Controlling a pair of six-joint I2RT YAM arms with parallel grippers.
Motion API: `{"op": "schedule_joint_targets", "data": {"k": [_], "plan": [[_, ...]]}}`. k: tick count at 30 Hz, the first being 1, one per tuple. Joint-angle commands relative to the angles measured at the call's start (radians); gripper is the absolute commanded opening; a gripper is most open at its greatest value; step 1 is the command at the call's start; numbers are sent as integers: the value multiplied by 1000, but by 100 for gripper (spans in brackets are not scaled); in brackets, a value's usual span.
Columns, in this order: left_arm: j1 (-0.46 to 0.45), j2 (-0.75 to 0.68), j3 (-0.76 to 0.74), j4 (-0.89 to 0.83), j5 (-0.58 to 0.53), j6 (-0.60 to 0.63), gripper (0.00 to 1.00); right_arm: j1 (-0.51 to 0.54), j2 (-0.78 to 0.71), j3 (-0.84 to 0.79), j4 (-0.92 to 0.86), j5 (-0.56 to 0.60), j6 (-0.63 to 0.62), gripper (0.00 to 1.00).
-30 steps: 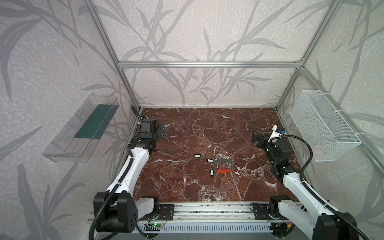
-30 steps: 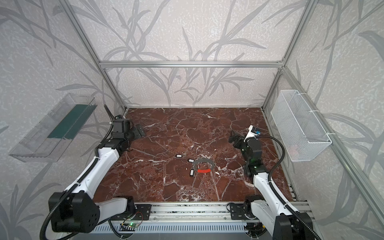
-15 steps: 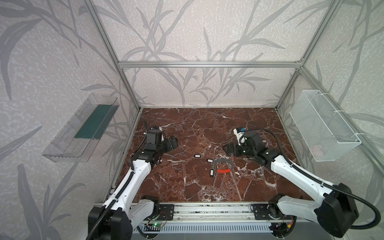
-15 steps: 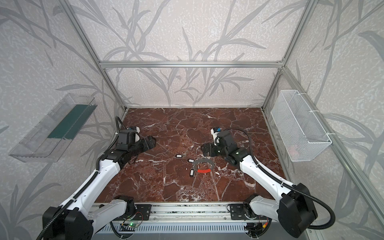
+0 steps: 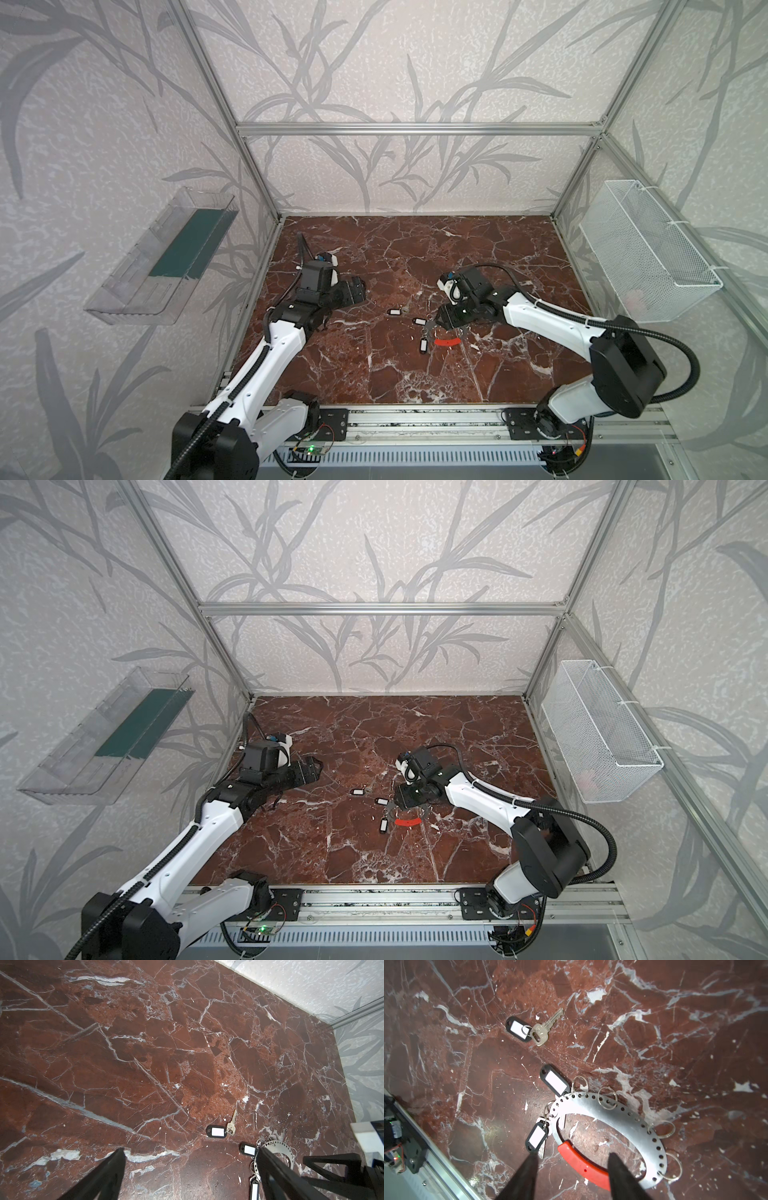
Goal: Put the keys on the keyring
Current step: 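Move the right gripper over the silver ring holder while the left gripper hovers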
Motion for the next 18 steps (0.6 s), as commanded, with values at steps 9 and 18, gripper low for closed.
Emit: {"op": "schedule_joint_targets", "data": {"k": [9,18], "plan": [[-9,11,18,-25,-12,33,98,4,288,237,-142,-57,-39,37],[-11,20,26,-28,-20,41,96,-19,381,314,-228,38,-38,30]]}}
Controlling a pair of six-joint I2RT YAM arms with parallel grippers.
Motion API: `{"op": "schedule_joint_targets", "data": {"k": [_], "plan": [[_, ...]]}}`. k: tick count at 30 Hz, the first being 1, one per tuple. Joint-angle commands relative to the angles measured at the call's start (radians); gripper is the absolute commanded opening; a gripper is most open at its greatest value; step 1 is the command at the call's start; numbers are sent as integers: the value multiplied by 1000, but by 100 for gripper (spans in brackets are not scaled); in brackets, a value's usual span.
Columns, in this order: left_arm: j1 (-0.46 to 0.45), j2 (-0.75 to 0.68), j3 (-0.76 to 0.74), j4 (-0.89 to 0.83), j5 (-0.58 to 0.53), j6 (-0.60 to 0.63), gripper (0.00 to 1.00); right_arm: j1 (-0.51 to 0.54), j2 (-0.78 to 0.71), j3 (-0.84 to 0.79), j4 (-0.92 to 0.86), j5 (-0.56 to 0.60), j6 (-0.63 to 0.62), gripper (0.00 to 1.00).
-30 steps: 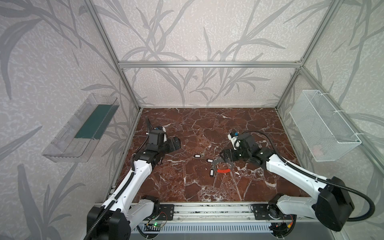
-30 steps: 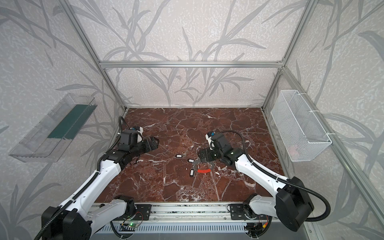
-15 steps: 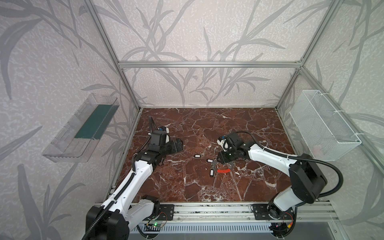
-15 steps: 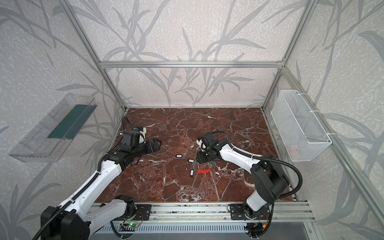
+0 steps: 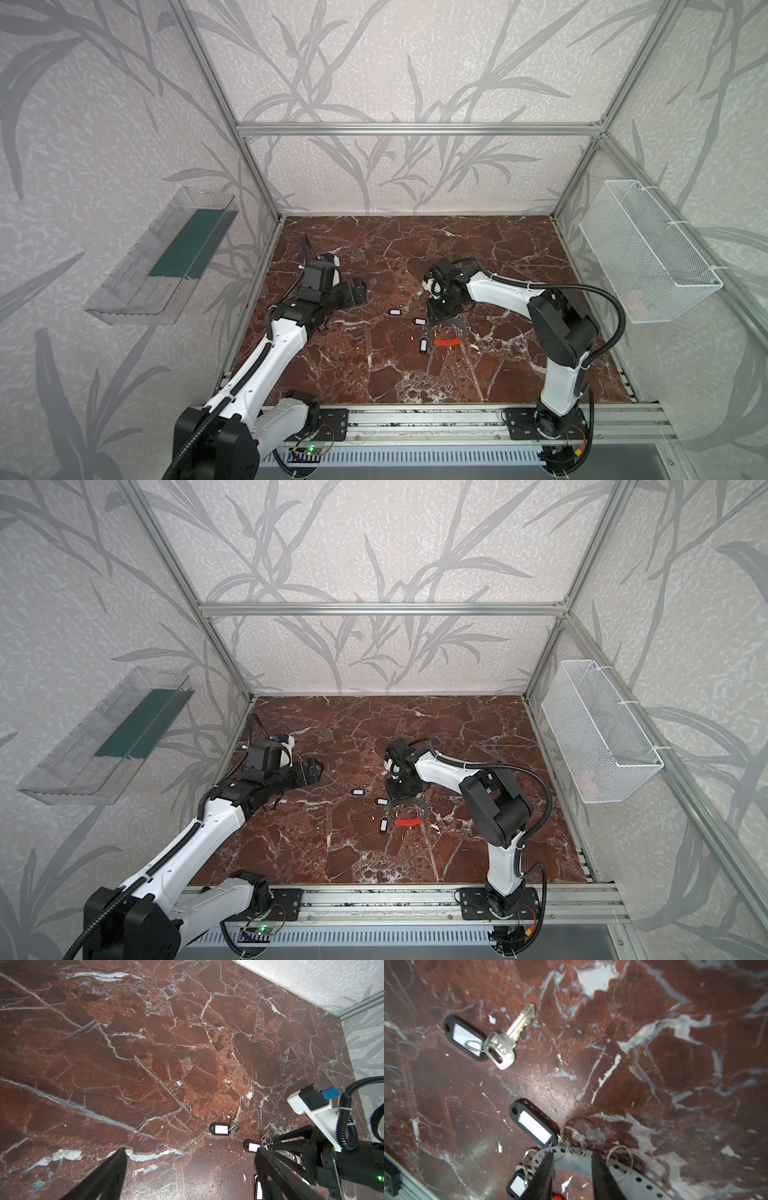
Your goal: Put the keys on the keyring
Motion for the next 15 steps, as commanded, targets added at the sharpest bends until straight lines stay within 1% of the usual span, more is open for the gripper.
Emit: {"op": "schedule_joint_targets", "data": {"k": [1,6,8,15], "plan": [[-4,0,25,-24,-16,10,96,-18,21,29,-65,29,-13,30],[-4,-3,22,-24,-21,10,96,-25,24,28,-47,-20,-28,29],[-4,-3,21,-24,-20,9,96,-25,29,28,-43,-32,-29,25],[-4,-1,18,-24,-19,9,96,-25,23,34,-24,-68,-34,25]]}}
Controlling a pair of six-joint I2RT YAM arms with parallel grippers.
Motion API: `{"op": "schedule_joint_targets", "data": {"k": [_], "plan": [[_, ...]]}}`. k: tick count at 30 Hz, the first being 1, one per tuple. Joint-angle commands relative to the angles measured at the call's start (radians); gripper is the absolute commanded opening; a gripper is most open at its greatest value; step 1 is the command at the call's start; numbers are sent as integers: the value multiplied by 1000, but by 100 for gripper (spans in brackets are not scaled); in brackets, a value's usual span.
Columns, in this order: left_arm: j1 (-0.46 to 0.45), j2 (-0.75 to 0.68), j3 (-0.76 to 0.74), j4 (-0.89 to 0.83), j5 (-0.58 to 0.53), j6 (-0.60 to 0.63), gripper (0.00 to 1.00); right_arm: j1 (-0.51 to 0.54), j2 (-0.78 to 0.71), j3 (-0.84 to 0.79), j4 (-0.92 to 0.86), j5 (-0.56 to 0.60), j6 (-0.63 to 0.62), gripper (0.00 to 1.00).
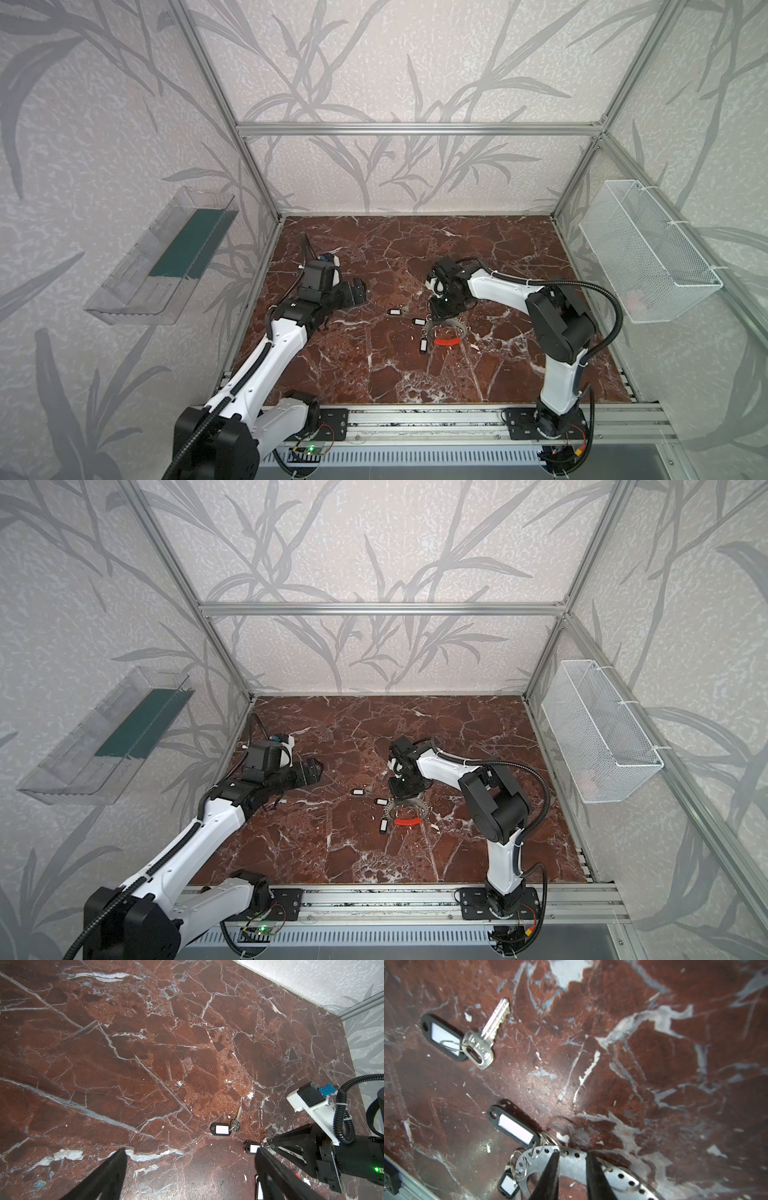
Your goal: Put the keys on the keyring
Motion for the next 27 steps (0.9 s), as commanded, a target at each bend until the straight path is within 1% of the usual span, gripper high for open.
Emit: {"op": "schedule_joint_targets", "data": {"k": [1,7,12,17,21,25,27], "plan": [[-4,-1,18,-23,-15,8,96,1,8,32,-6,-32,-19,25],[-4,1,15,-21,-17,8,97,1,21,55,-8,-71,-32,24],[-4,-1,15,-22,-20,11,96,-1,15,65,-17,-25,-36,25],[-4,3,13,-19,-22,14,96,-2,10,69,-28,-4,-43,25],[-4,5,15,-21,-25,15,96,-10,-8,56,-40,34,-31,25],[-4,8,15,-21,-31,16,96,-16,-57,27,-39,129,-10,25],[-4,13,15,-20,-28,17,96,-18,-71,20,-39,153,-1,25]]}}
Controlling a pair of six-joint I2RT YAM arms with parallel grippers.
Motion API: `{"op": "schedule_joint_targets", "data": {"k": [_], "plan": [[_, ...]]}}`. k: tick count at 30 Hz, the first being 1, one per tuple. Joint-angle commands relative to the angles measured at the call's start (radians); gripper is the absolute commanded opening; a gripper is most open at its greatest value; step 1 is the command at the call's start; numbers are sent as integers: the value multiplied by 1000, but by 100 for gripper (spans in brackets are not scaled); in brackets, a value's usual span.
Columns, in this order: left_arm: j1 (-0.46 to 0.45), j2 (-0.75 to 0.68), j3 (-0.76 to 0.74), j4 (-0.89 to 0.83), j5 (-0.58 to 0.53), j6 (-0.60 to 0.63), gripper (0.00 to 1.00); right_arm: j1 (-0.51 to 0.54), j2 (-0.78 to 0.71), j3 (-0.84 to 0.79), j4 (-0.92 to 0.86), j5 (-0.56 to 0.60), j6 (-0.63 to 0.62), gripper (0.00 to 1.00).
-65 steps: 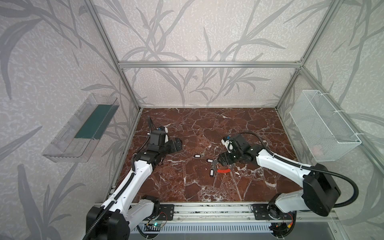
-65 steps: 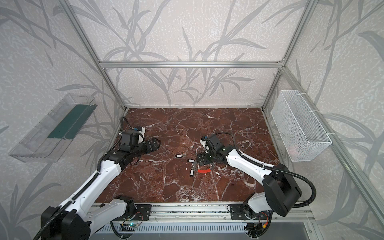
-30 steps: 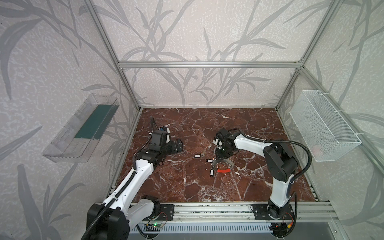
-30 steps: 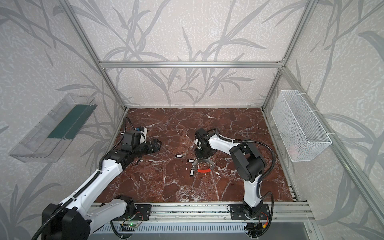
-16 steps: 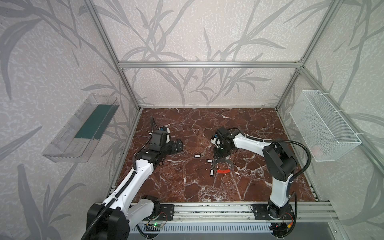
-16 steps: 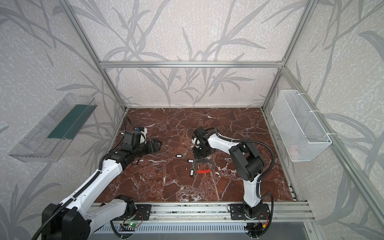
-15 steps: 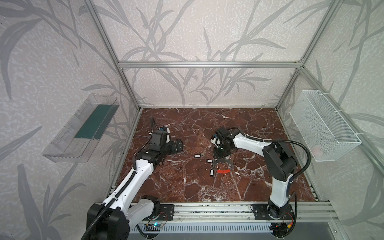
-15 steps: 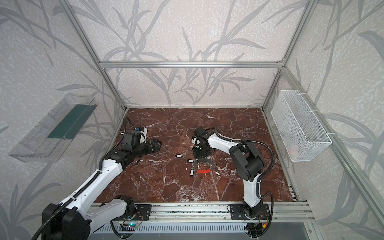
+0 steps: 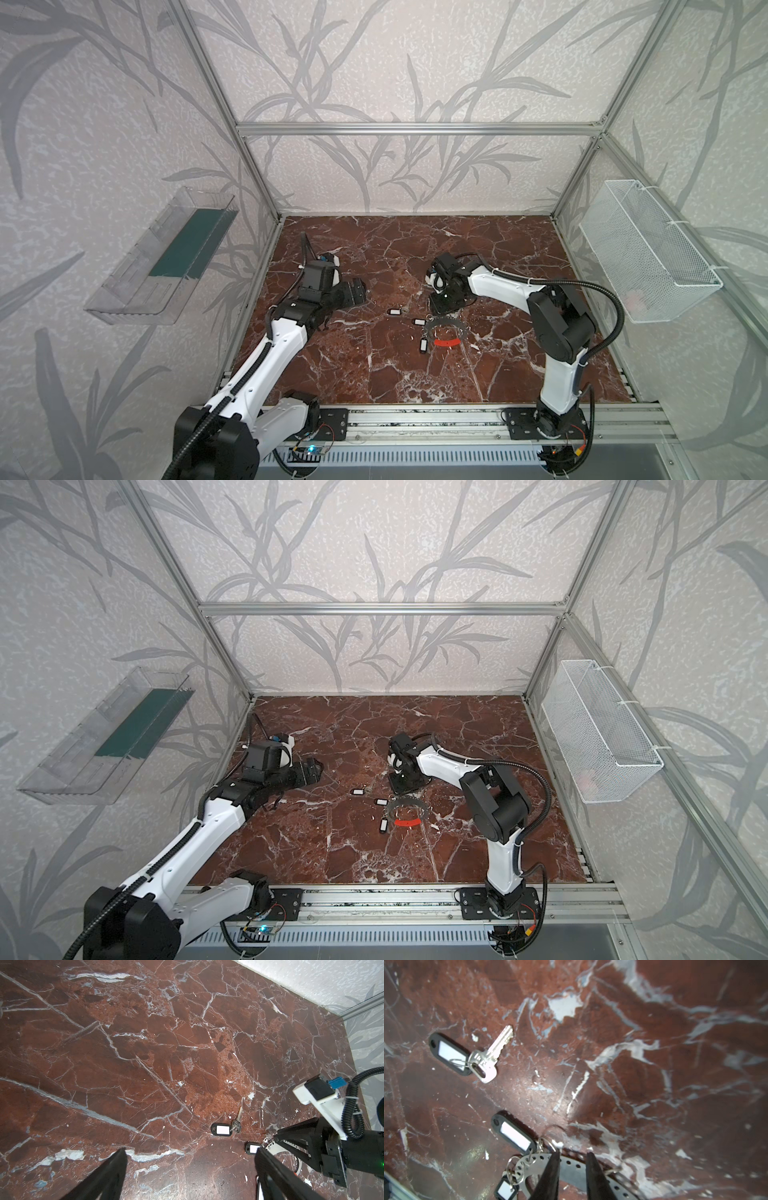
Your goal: Put the keys on the keyring
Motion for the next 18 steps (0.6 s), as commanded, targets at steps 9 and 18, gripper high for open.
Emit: {"op": "schedule_joint_targets", "data": {"k": [9,18], "plan": [[-4,18,17,-13,-12,17,96,-7,-36,-12,-54,110,62,28],[-4,18,15,-15,-16,19,96,-5,-2,-8,-83,101,124,30]]}}
